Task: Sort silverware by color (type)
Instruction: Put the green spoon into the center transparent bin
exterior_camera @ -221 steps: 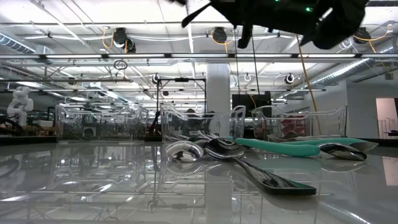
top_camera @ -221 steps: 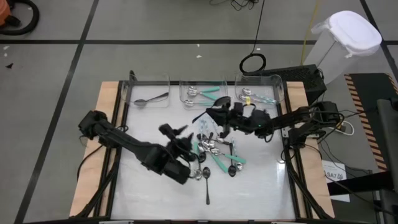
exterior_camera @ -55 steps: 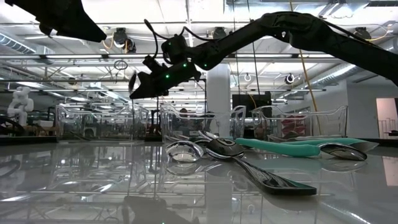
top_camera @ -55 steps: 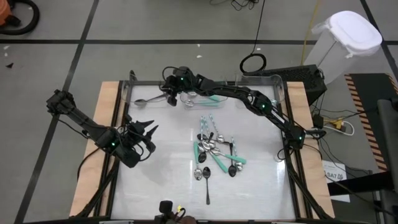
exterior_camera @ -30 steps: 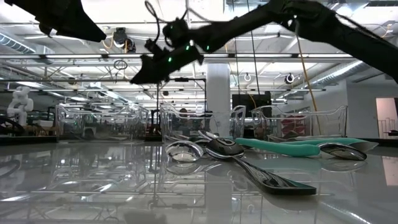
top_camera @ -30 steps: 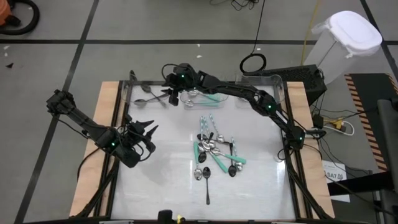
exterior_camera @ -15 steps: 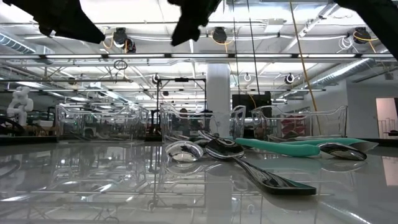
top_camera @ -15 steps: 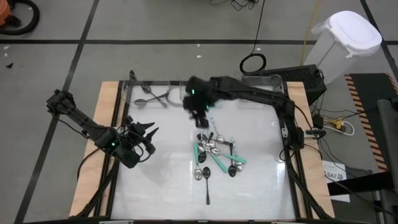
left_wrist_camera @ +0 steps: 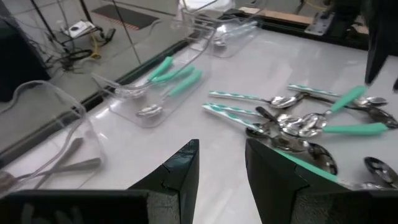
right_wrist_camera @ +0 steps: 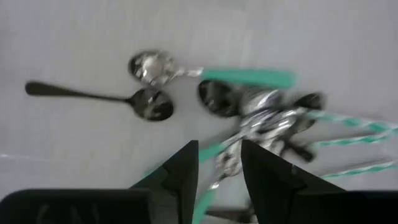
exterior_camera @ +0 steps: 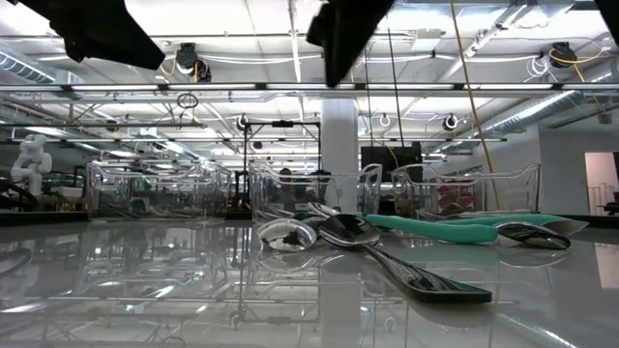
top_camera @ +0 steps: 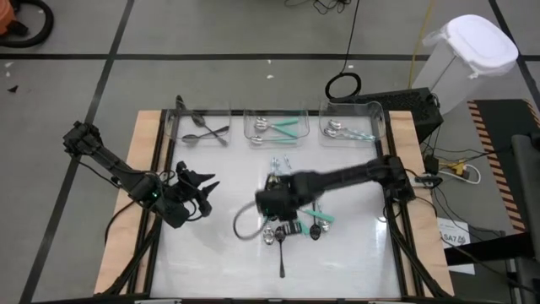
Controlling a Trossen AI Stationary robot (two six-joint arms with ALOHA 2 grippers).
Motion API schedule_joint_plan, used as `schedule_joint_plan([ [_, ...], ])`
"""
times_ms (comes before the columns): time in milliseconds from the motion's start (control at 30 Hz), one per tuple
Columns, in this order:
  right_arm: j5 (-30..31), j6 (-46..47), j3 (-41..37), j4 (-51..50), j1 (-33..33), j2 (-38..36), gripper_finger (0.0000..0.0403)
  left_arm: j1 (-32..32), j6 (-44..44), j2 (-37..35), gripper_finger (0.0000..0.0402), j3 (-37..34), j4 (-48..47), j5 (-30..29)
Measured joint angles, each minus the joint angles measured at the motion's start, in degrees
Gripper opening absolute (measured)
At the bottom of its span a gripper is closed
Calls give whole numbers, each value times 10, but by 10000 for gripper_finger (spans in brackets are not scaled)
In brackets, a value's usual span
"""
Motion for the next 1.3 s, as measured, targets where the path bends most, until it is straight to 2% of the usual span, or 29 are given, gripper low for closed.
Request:
schedule_joint_plan([
  [233, 23, 88, -144, 83, 67, 1, 116, 0, 49, 0, 131, 0, 41, 13],
  [433, 134, 210, -223, 135, 105, 1, 116, 0, 79, 0, 131, 0, 46, 13],
  [533, 197, 277, -234, 137, 117, 1, 116, 0, 92, 0, 131, 0, 46, 13],
  [600, 219, 309, -236, 137, 123, 1, 116, 0, 101, 0, 131, 0, 46, 13],
  [800, 226, 363, -236, 147, 130, 1, 133, 0, 127, 0, 131, 0, 46, 13],
  [967, 234, 372, -236, 180, 135, 1, 158, 0, 135, 0, 131, 0, 45, 15],
  [1167, 252, 388, -236, 197, 138, 1, 187, 0, 132, 0, 131, 0, 44, 52],
  [1300, 273, 414, -239, 198, 144, 2, 192, 0, 128, 0, 131, 0, 44, 93],
])
